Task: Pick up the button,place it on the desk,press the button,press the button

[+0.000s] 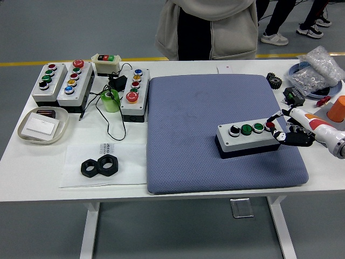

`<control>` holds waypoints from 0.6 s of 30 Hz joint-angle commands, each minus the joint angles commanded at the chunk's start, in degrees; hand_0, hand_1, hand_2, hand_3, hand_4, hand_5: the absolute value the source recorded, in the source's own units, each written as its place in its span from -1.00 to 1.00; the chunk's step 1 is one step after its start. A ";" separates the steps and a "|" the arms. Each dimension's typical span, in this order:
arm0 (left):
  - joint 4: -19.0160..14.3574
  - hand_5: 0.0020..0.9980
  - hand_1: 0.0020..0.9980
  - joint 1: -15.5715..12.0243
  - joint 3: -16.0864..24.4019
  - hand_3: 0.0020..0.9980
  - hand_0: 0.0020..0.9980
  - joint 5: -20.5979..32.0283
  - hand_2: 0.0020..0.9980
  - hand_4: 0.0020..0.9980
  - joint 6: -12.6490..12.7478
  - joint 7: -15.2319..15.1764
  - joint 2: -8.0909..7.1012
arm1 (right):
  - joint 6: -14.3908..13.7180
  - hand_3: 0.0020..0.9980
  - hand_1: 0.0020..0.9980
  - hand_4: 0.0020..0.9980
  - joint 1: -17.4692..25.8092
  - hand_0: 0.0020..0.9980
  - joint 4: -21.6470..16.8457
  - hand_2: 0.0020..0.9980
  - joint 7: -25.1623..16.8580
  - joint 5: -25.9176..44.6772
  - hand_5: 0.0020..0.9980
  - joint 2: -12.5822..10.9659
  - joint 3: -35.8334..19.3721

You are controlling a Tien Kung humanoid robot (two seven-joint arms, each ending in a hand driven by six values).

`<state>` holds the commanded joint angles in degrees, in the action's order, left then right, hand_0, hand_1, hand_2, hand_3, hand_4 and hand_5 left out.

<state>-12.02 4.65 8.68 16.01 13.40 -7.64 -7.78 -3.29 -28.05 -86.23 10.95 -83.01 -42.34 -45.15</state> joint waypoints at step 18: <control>-0.03 1.00 0.67 0.37 -0.18 0.66 0.41 0.18 0.79 0.28 -0.01 -0.10 0.10 | 0.62 0.42 -1.00 0.07 -1.39 -0.93 3.94 -0.89 0.56 -1.45 0.01 1.39 1.47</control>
<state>-12.05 5.02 8.49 16.19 13.38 -7.73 -7.67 -2.68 -29.44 -82.29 11.50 -84.46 -40.95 -43.68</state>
